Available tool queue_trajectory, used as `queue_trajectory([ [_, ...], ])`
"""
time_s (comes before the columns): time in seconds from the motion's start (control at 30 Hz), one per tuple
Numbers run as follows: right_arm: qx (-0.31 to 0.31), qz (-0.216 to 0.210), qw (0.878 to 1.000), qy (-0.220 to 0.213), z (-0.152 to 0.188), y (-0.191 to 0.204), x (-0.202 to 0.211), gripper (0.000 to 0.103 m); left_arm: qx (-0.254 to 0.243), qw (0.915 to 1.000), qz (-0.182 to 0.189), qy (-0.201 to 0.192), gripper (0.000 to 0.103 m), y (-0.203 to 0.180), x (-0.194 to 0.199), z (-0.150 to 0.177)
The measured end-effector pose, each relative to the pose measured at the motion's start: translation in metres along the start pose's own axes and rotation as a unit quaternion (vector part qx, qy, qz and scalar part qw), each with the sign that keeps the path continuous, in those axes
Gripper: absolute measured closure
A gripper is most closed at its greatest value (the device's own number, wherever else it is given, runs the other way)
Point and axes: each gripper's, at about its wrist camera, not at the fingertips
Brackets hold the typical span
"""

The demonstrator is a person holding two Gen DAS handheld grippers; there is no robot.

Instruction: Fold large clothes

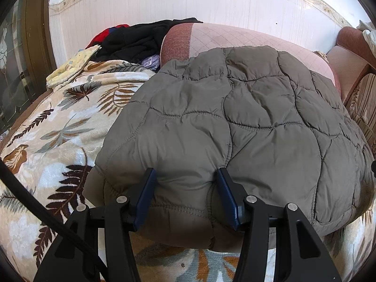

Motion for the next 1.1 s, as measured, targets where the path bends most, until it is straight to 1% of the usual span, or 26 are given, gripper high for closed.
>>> queue_trajectory([
  [0.07,-0.017,0.000,1.000,0.025,0.003,-0.009,-0.012,0.048,0.000,1.0000,0.000,0.000,0.050,0.000,0.000,0.000],
  [0.1,-0.028,-0.011,0.999,0.046,0.006,-0.013,-0.021,0.048,-0.001,1.0000,0.000,0.000,0.050,-0.001,0.000,0.000],
  [0.17,-0.036,-0.018,0.998,0.058,0.007,-0.014,-0.027,0.048,-0.002,1.0000,0.000,0.000,0.050,0.000,0.000,0.000],
  [0.3,-0.033,-0.017,0.998,0.051,0.006,-0.012,-0.022,0.048,0.000,1.0000,0.001,0.000,0.050,0.001,0.001,0.000],
  [0.5,-0.047,-0.020,0.998,0.027,-0.002,-0.023,-0.008,0.048,0.009,0.9999,0.007,-0.007,0.050,0.003,0.008,-0.002],
  [0.6,-0.062,-0.016,0.998,0.029,-0.002,-0.031,-0.008,0.048,0.010,0.9999,0.008,-0.007,0.050,0.003,0.009,-0.002],
  [0.67,-0.070,-0.022,0.997,0.033,-0.002,-0.035,-0.010,0.048,0.009,0.9999,0.007,-0.007,0.050,0.003,0.009,-0.003],
  [0.9,-0.067,-0.021,0.997,0.030,-0.002,-0.034,-0.008,0.048,0.007,0.9999,0.005,-0.007,0.049,0.001,0.010,-0.003],
  [1.03,-0.064,-0.024,0.997,0.038,-0.001,-0.034,-0.011,0.048,0.006,0.9999,0.005,-0.007,0.048,0.002,0.010,-0.003],
  [1.1,-0.062,-0.024,0.997,0.033,-0.002,-0.034,-0.009,0.048,0.007,0.9999,0.006,-0.007,0.048,0.002,0.010,-0.003],
])
Point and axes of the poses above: each gripper's, at about its wrist camera, not at the fingertips, and x roughly against the way its jaws point, y to its left, z to its underside, and after that the axes turned 10 degrees about z, right-handed
